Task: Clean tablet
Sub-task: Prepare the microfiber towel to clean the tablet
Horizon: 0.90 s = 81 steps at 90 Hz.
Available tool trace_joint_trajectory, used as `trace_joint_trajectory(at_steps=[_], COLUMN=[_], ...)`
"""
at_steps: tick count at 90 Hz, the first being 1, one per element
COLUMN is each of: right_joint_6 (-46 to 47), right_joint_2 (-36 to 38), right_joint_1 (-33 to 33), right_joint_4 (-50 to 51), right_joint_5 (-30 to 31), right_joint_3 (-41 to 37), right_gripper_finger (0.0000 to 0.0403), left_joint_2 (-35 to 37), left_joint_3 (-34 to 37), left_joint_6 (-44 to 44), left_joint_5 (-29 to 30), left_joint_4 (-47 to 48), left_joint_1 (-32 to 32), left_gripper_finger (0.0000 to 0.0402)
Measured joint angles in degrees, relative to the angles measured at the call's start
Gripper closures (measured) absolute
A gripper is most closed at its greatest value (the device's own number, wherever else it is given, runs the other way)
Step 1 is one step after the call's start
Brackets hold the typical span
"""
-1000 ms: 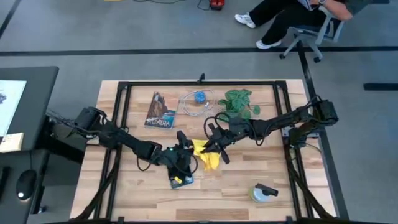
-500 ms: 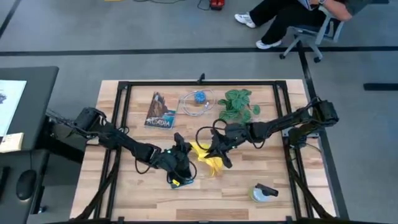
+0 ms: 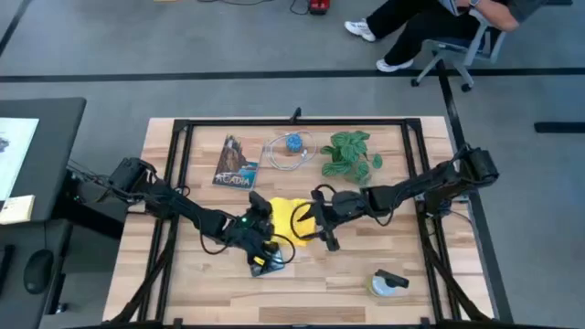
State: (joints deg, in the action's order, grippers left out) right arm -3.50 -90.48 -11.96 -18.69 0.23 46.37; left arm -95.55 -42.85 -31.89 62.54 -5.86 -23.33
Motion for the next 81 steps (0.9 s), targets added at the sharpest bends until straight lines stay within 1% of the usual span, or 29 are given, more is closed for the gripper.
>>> trace_joint_trajectory(at_steps=[10, 21, 33, 41, 46, 57, 68, 72, 77, 81], right_joint_6=[2.15, 9.71, 15.23, 15.55, 15.54, 15.55, 16.51, 17.01, 17.08, 17.09], right_joint_2=[0.0, 0.0, -0.84, -2.34, -3.54, -6.2, -8.31, -8.63, -9.24, -9.33], right_joint_1=[-1.46, -0.2, 2.53, 3.5, 3.54, 3.54, 3.51, 3.51, 3.51, 3.51], right_joint_4=[0.3, 2.6, 3.7, 2.38, 0.95, -0.82, -0.69, 0.1, 0.96, 2.24], right_joint_5=[4.81, 8.6, 9.11, 8.86, 8.81, 7.99, 6.84, 6.77, 6.79, 6.79], right_joint_3=[0.0, 0.0, -0.02, -0.04, -0.02, -0.02, 0.39, 0.74, 1.7, 2.25], right_gripper_finger=[0.0156, 0.0157, 0.0158, 0.0158, 0.0158, 0.0158, 0.0158, 0.0158, 0.0158, 0.0158], left_joint_2=[0.0, 0.0, 0.0, 0.01, 0.02, 0.02, 0.68, 1.5, 3.0, 4.49], left_joint_3=[0.0, 0.0, 0.0, 0.0, 0.0, 0.0, 0.0, 0.0, 0.0, 0.0], left_joint_6=[1.34, 3.5, 9.21, 14.84, 17.99, 23.36, 28.28, 31.8, 38.34, 43.43], left_joint_5=[3.26, 4.08, 4.15, 3.95, 2.7, -0.51, -0.85, -0.83, -1.06, -2.38], left_joint_4=[5.07, 11.02, 20.57, 27.53, 31.0, 34.92, 39.17, 41.77, 46.68, 50.75], left_joint_1=[-0.34, -0.64, -0.68, -0.59, -0.59, -1.33, -2.6, -3.05, -3.77, -4.35], left_gripper_finger=[0.0402, 0.0402, 0.0402, 0.04, 0.0394, 0.0361, 0.0312, 0.0294, 0.0273, 0.0258])
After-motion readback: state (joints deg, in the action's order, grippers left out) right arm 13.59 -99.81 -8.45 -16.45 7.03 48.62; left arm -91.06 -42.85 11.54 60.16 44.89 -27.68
